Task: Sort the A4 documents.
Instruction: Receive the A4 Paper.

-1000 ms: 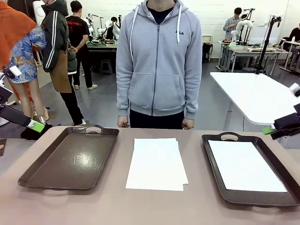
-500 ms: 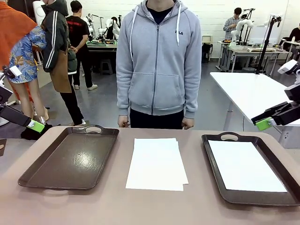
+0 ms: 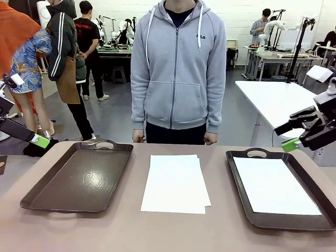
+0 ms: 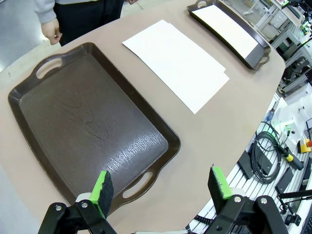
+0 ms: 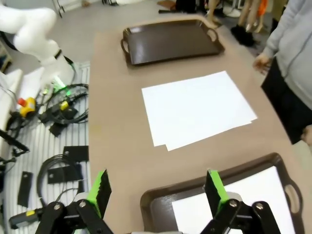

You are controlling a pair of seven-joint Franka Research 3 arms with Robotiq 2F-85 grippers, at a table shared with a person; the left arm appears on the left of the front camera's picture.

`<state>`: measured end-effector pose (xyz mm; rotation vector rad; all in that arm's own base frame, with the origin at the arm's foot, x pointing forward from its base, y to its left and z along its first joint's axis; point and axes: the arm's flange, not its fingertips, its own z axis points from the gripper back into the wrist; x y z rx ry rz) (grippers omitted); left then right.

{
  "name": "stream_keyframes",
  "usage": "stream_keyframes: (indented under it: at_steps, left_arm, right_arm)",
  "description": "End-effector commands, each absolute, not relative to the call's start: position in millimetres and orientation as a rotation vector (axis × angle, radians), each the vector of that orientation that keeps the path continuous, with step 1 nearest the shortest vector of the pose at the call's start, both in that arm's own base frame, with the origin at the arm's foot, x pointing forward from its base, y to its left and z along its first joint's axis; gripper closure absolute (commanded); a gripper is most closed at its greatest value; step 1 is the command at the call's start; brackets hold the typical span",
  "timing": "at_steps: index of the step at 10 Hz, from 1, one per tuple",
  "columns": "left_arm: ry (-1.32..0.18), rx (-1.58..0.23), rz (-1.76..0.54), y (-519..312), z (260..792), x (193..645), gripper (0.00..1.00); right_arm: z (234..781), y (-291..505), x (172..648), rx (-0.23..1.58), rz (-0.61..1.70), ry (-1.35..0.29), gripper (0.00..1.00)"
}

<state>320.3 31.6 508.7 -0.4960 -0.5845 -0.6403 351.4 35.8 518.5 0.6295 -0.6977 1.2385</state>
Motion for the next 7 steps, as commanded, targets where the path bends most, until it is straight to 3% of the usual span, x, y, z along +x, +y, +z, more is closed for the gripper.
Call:
stream_keyframes:
  at_steps: [1,7]
  left_arm:
    - [-0.595,-0.512,-0.654,34,507,321,0.00]
    - [-0.595,-0.512,-0.654,34,507,321,0.00]
  right_arm:
    - [516,49,351,0.654,1.248,-0.689,0.00]
    - [551,44,364,0.709,1.031,-0.497,0.00]
